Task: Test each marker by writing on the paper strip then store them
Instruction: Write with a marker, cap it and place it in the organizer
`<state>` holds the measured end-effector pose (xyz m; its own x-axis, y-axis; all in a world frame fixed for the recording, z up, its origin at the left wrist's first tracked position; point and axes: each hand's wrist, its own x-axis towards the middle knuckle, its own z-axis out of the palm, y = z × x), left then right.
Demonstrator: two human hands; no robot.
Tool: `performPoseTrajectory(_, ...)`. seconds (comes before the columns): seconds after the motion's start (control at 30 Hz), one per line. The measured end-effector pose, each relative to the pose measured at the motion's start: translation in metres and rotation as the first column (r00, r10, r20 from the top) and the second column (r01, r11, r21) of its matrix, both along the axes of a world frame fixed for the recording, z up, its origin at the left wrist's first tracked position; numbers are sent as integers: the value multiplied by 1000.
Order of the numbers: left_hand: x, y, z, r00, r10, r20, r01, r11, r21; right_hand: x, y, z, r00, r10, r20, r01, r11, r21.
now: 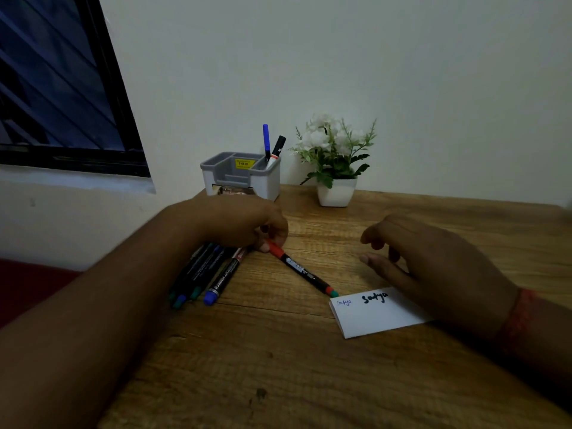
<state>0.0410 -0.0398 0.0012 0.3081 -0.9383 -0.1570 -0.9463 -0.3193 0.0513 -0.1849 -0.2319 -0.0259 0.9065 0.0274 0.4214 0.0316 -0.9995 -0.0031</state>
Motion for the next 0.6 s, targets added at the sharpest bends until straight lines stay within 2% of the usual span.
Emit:
performPoseTrajectory(0.17, -1, 5, 6, 996, 17, -90, -29, 990, -135, -2, -4, -1, 1000, -9, 20, 8, 999, 36)
performPoseTrajectory(0.4, -2, 14, 13, 992, 20, -123, -57, 949, -309, 3, -12, -6, 1000, -19, 17, 16, 992, 122)
performPoseTrajectory(0.5, -19, 5, 12, 983, 4, -186, -79, 914, -399, 4, -11, -7, 1000, 27, 15, -31, 959, 280)
performPoseTrajectory(0.6, -46, -11, 5, 979, -42, -201, -48, 905, -423, -1, -3, -3, 992, 95, 84, -126, 814, 568)
